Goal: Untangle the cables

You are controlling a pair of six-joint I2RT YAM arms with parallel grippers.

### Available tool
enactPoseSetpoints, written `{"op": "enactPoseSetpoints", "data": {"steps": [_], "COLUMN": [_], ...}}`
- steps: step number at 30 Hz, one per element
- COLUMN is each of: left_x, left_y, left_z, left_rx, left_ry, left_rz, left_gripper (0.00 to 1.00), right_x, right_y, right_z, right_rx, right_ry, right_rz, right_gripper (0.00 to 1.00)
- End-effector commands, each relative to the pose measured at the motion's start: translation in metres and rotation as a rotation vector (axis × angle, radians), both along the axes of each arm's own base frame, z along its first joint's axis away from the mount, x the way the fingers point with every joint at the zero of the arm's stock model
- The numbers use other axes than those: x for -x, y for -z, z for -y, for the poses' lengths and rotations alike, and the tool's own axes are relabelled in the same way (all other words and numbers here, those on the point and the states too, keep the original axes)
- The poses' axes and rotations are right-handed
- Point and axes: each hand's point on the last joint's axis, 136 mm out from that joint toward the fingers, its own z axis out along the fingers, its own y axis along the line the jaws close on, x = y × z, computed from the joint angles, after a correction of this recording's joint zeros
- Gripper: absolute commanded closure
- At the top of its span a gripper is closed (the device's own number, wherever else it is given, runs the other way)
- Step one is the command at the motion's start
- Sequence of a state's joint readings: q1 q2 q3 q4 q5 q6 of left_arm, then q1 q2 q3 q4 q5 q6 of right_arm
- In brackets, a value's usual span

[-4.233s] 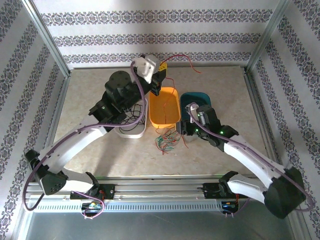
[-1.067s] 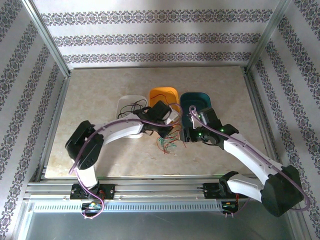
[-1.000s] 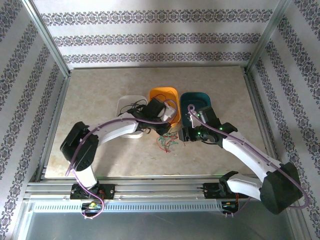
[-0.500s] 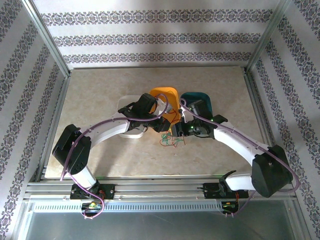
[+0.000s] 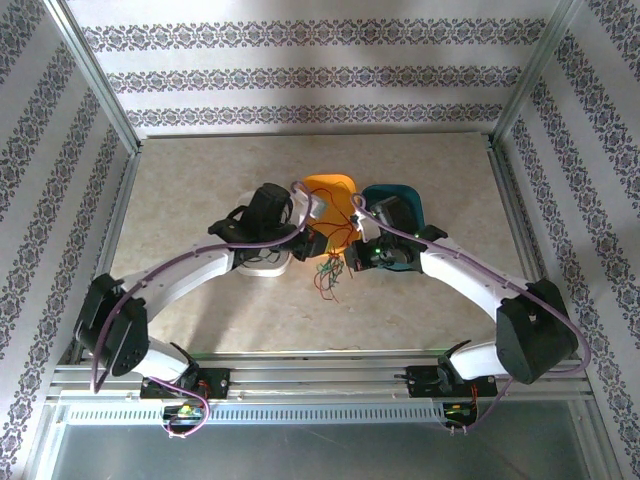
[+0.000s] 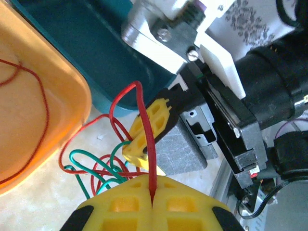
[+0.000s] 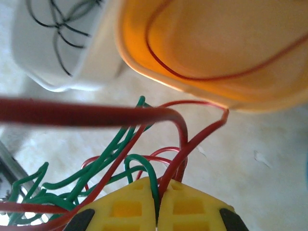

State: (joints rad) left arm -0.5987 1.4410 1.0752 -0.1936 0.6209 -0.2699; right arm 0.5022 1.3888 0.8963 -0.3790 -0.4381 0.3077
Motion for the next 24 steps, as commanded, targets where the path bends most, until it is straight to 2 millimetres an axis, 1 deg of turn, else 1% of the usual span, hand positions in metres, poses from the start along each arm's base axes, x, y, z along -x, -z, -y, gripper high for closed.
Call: {"op": "enactPoseSetpoints", "data": {"steps": [1, 2, 5, 6, 8, 12, 13, 16, 17, 20, 24], "left_x": [-0.017, -0.016, -0.015, -0.014, -0.01, -0.008, -0.008, 0.001, 0.003, 0.008, 0.012], "left_y": [-0.116, -0.132, -0.167, -0.175, -0.182, -0.176, -0.174, -0.173, -0.172, -0.165, -0.165], "left_z": [-0.02, -0.024, -0.035, -0.036, -0.036, -0.034, -0.034, -0.03, -0.028, -0.025, -0.026], "left_rx": [0.229, 0.257, 0.322, 0.338, 0.343, 0.328, 0.326, 0.35, 0.356, 0.359, 0.359], "left_ry": [-0.073, -0.079, -0.086, -0.081, -0.059, -0.043, -0.044, 0.01, 0.031, 0.061, 0.073], "left_rz": [0.257, 0.285, 0.336, 0.349, 0.357, 0.342, 0.341, 0.319, 0.303, 0.277, 0.285], "left_gripper": [1.0, 1.0, 1.0, 1.0, 1.0, 1.0, 1.0, 1.0, 1.0, 1.0, 1.0], "right_x": [0.029, 0.031, 0.035, 0.037, 0.039, 0.04, 0.041, 0.043, 0.043, 0.045, 0.048], "right_y": [0.05, 0.053, 0.06, 0.062, 0.064, 0.066, 0.066, 0.066, 0.066, 0.067, 0.068], "right_z": [0.041, 0.043, 0.048, 0.049, 0.051, 0.057, 0.058, 0.062, 0.064, 0.069, 0.074], "right_rx": [0.208, 0.216, 0.234, 0.24, 0.246, 0.27, 0.275, 0.287, 0.291, 0.308, 0.308], "right_ry": [0.049, 0.052, 0.063, 0.065, 0.068, 0.094, 0.099, 0.117, 0.124, 0.15, 0.18], "right_rz": [-0.153, -0.162, -0.184, -0.192, -0.202, -0.211, -0.214, -0.224, -0.224, -0.236, -0.252], "right_gripper": [1.0, 1.0, 1.0, 1.0, 1.0, 0.98, 0.96, 0.86, 0.79, 0.71, 0.7]}}
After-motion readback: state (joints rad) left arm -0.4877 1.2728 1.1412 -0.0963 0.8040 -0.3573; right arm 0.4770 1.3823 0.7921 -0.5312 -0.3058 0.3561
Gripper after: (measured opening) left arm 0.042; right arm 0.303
